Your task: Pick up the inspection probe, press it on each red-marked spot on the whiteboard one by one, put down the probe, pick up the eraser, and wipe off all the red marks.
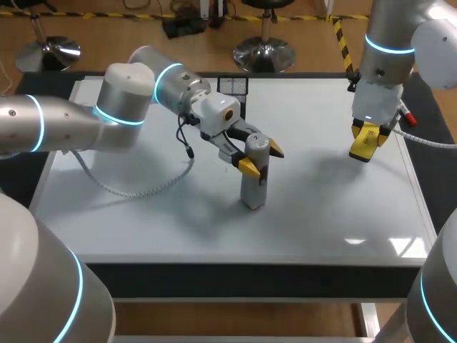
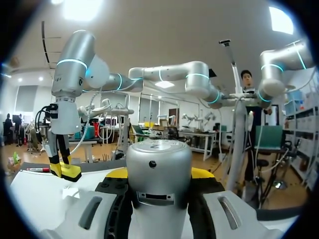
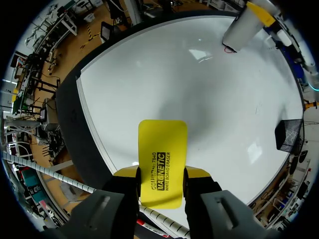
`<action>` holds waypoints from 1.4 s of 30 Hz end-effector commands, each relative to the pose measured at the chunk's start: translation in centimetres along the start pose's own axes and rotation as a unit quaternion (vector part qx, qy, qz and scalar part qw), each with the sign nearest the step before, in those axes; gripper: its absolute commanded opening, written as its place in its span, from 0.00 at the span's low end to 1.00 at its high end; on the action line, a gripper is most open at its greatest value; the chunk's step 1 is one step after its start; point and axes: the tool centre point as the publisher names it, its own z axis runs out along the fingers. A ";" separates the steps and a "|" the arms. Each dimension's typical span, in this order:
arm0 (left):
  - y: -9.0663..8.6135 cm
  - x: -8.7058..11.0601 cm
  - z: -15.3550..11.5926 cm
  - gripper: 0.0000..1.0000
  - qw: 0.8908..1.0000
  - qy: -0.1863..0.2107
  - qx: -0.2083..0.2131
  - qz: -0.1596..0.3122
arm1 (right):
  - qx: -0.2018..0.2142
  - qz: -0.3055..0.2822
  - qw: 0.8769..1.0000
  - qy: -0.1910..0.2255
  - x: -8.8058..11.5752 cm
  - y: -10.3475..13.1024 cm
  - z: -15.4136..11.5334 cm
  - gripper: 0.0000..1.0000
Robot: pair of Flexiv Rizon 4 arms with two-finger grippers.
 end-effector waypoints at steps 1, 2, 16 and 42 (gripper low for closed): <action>-1.0 0.6 -1.1 0.00 1.000 0.005 -0.010 0.005 | 0.001 -0.001 1.000 0.001 0.0 -0.1 -0.1 0.00; -1.2 0.8 -1.3 0.00 1.000 0.007 -0.012 0.007 | 0.001 -0.001 1.000 0.001 0.0 -0.1 -0.1 0.00; -3.2 3.7 -5.3 0.00 0.999 0.026 -0.014 0.030 | 0.001 -0.001 1.000 0.001 0.0 -0.1 -0.1 0.00; -4.9 8.1 -14.4 0.00 1.000 0.006 -0.019 0.012 | 0.001 -0.001 1.000 0.001 0.0 -0.1 -0.1 0.00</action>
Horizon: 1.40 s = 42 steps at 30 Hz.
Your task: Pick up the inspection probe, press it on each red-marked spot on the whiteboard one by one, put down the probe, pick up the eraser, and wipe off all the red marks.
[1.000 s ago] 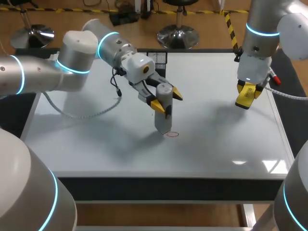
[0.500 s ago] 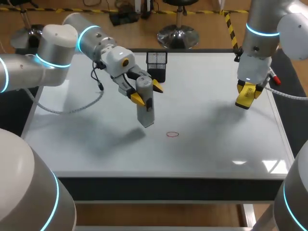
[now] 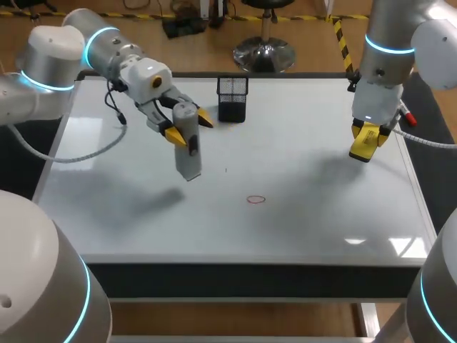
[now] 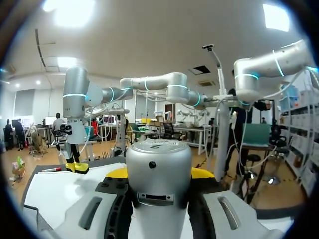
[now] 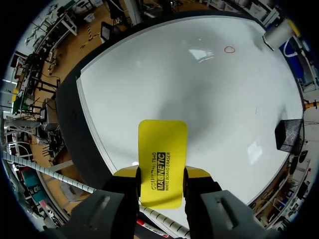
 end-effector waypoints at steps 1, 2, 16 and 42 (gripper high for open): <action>0.2 0.5 -2.1 0.00 1.000 0.001 0.005 -0.001 | 0.001 -0.001 1.000 0.001 0.0 -0.1 -0.1 0.00; 0.3 0.6 -2.6 0.00 1.000 0.000 0.005 -0.002 | 0.001 -0.001 1.000 0.001 0.0 -0.1 -0.1 0.00; 0.3 0.3 -7.3 0.00 1.000 0.021 0.004 -0.010 | 0.001 -0.001 1.000 0.001 0.0 -0.1 -0.1 0.00; 0.1 -0.8 -10.5 0.00 1.000 0.003 -0.002 -0.015 | 0.001 -0.001 1.000 0.001 0.0 -0.1 -0.1 0.00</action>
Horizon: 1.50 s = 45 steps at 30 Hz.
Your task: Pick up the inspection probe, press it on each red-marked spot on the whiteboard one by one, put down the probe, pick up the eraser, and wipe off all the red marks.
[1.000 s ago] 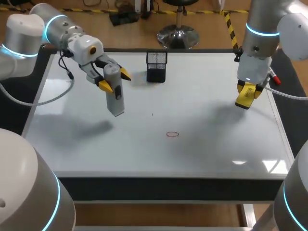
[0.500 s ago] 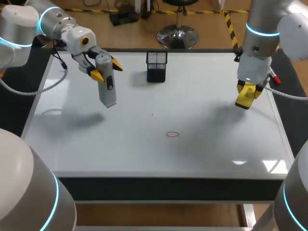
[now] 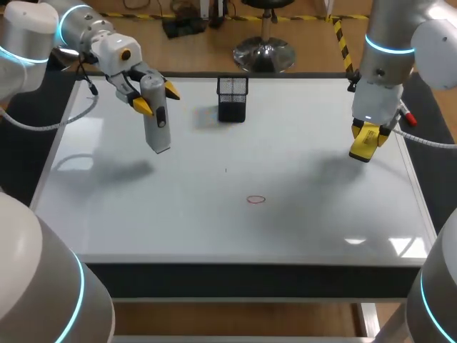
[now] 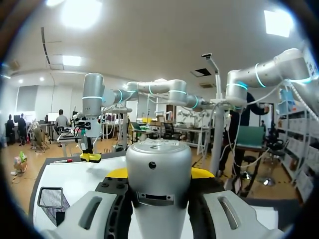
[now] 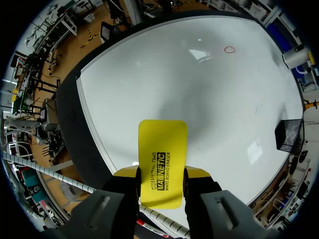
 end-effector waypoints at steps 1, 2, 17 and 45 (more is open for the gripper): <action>-0.1 -0.1 -0.1 0.00 1.000 0.002 0.000 0.000 | 0.001 -0.001 1.000 0.001 0.0 -0.1 -0.1 0.00; -0.1 -0.1 -0.1 0.00 1.000 0.002 0.000 0.000 | 0.001 -0.001 1.000 0.001 0.0 -0.1 -0.1 0.00; -0.1 -0.1 -0.1 0.00 1.000 0.002 0.000 0.000 | 0.013 -0.031 0.999 0.014 1.6 3.5 1.1 0.00; -0.1 -0.1 -0.1 0.00 1.000 0.002 0.000 0.000 | 0.037 -0.171 0.984 0.034 -5.7 23.7 0.0 0.00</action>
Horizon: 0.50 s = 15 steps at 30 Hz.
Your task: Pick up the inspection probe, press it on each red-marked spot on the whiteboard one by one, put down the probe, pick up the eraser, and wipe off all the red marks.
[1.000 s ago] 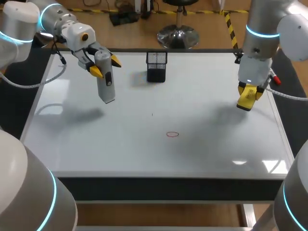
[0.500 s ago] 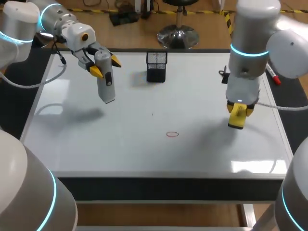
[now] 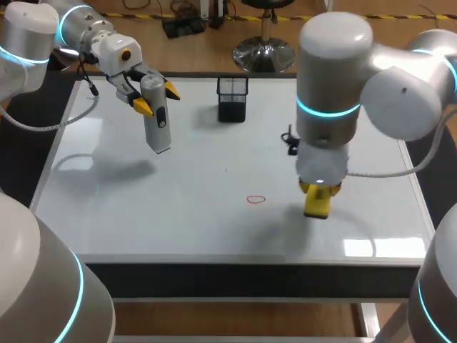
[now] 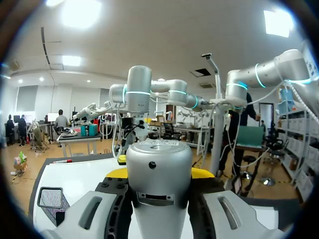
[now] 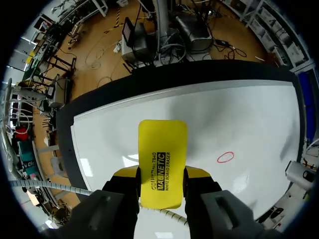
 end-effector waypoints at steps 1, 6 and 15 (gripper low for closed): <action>-0.1 0.0 -0.1 0.00 1.000 0.002 0.000 -0.001 | 0.013 -0.015 1.000 0.010 -3.0 1.5 0.9 0.00; -0.1 0.0 -0.1 0.00 1.000 0.002 0.000 -0.001 | 0.005 -0.044 0.999 -0.003 -6.5 2.9 1.5 0.00; -0.1 0.0 -0.1 0.00 1.000 0.002 0.000 -0.001 | -0.009 -0.091 0.996 -0.013 -11.7 3.3 2.3 0.00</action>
